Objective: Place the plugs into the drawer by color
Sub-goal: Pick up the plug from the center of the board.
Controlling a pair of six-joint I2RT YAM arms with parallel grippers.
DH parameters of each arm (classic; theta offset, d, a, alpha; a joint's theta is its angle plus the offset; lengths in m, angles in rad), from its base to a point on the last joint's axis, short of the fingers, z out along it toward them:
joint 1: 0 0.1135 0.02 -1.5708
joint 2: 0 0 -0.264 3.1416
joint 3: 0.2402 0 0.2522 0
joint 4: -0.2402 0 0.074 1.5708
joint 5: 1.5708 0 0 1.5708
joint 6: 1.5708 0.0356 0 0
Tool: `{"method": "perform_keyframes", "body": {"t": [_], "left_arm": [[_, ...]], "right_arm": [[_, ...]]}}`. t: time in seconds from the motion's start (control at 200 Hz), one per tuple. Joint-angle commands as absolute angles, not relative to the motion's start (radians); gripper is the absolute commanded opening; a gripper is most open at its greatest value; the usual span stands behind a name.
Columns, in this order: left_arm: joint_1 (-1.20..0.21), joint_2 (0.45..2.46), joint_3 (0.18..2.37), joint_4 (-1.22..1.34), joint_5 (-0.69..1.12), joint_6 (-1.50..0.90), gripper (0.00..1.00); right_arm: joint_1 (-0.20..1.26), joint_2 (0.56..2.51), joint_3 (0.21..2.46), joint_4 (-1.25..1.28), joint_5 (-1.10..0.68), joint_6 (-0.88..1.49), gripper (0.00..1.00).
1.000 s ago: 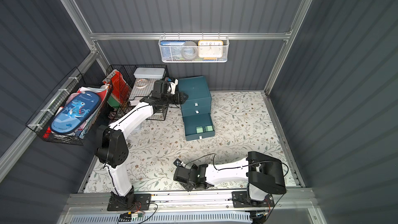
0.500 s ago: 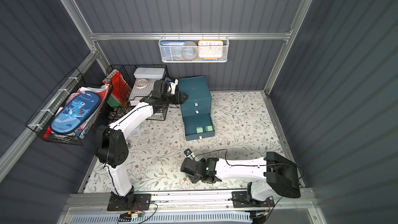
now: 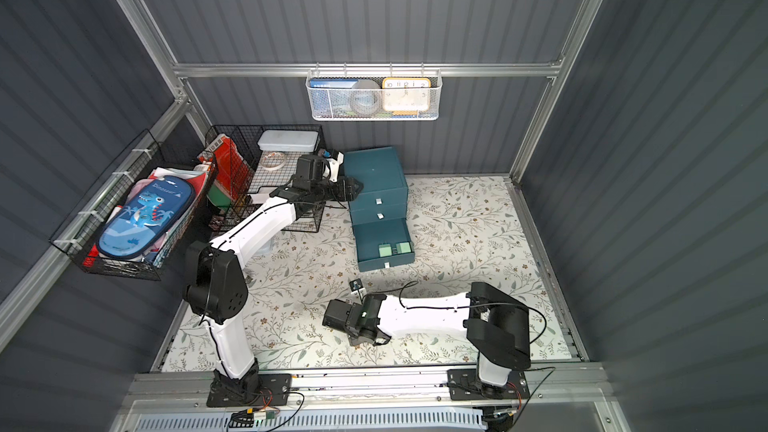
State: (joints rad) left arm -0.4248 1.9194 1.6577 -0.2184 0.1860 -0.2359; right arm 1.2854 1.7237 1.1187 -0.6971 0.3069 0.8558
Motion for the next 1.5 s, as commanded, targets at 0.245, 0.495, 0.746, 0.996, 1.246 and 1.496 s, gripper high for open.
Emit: {"method": "perform_keyframes", "body": {"t": [0.245,0.495,0.746,0.996,1.246,1.496], "left_arm": [[-0.431,1.944,1.611,-0.374,0.160,-0.201,0.75],[-0.431,1.956,1.617,-0.376,0.160,-0.201,0.75],[-0.431,1.951,1.614,-0.377,0.160,-0.202,0.75],[-0.431,1.956,1.614,-0.380,0.158,-0.199,0.75],[-0.431,1.957,1.608,-0.377,0.160,-0.201,0.75],[-0.431,1.957,1.602,-0.376,0.158,-0.200,0.75]], "right_arm": [[1.284,1.779,1.146,-0.677,0.240,0.825,0.75],[1.248,1.821,1.130,-0.649,0.179,0.818,0.67],[1.234,1.820,1.125,-0.650,0.172,0.809,0.50],[1.143,1.682,1.136,-0.651,0.268,0.755,0.38],[0.954,1.722,1.297,-0.542,0.336,0.567,0.35],[0.819,1.884,1.424,-0.460,0.304,0.425,0.36]]}}
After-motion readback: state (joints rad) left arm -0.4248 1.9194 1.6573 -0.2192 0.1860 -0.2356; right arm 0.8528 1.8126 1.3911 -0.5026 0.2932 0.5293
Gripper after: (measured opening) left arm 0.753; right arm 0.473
